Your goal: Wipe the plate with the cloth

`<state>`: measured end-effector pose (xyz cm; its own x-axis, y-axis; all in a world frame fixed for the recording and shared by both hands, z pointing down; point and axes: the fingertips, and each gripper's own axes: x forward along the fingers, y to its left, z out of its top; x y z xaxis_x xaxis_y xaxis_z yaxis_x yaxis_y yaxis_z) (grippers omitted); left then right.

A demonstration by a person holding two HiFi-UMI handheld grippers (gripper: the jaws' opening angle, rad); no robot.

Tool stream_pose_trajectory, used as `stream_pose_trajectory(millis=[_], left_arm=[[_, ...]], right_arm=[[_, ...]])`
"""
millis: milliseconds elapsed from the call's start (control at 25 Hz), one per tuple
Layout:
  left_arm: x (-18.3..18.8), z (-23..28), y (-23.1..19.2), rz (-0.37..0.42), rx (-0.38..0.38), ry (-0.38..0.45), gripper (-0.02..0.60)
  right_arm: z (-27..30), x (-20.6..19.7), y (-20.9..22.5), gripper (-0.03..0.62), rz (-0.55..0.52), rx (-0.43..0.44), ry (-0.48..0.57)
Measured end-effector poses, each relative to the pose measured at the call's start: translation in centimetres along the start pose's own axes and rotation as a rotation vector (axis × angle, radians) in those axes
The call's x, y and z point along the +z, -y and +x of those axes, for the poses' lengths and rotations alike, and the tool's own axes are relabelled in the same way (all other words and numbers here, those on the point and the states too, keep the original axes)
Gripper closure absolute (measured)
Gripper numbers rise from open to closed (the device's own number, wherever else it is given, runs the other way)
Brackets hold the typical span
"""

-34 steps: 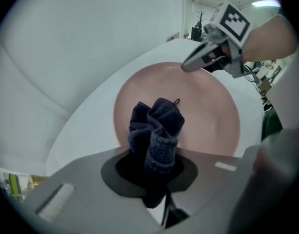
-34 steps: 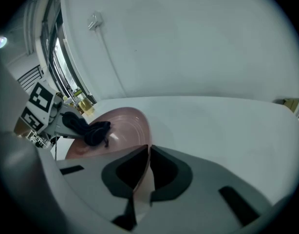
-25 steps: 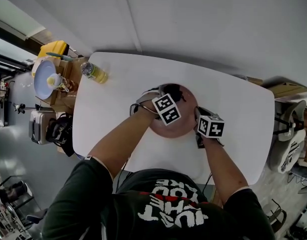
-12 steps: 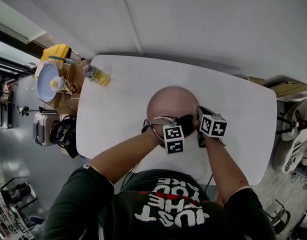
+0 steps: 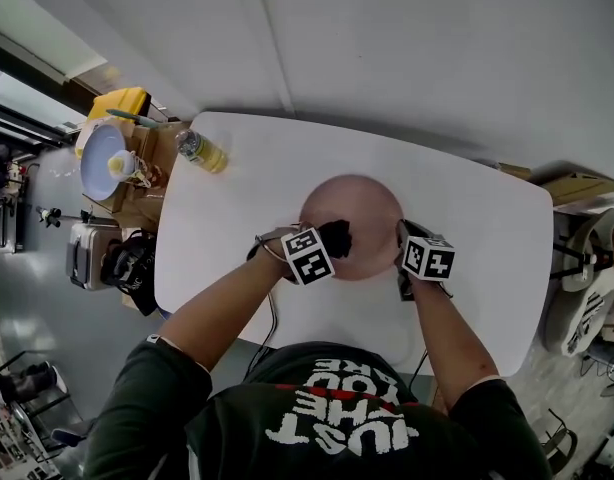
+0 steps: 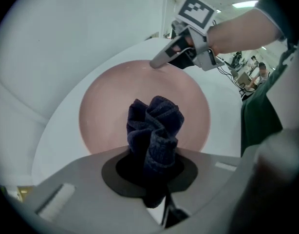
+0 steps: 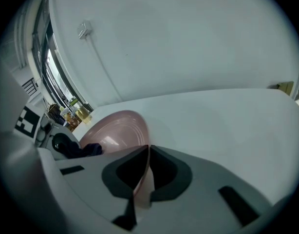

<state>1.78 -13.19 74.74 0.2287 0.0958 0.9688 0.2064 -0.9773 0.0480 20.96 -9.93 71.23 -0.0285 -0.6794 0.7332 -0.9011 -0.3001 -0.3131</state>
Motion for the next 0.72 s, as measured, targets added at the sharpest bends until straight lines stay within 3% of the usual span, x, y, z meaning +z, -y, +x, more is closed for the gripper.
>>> stream_pose_trajectory(millis=[400, 600, 720], left_arm=[[2.3, 0.4, -8.3, -0.081, 0.173, -0.030, 0.528], [5.6, 1.1, -11.0, -0.055, 0.259, -0.019, 0.529], [8.3, 1.6, -10.6, 0.023, 0.274, -0.002, 0.534]], right_arm=[[-0.2, -0.2, 0.1, 0.582, -0.010, -0.008, -0.001], [0.0, -0.4, 0.1, 0.582, 0.011, -0.006, -0.006], [0.1, -0.3, 0.3, 0.582, 0.028, -0.010, -0.001]])
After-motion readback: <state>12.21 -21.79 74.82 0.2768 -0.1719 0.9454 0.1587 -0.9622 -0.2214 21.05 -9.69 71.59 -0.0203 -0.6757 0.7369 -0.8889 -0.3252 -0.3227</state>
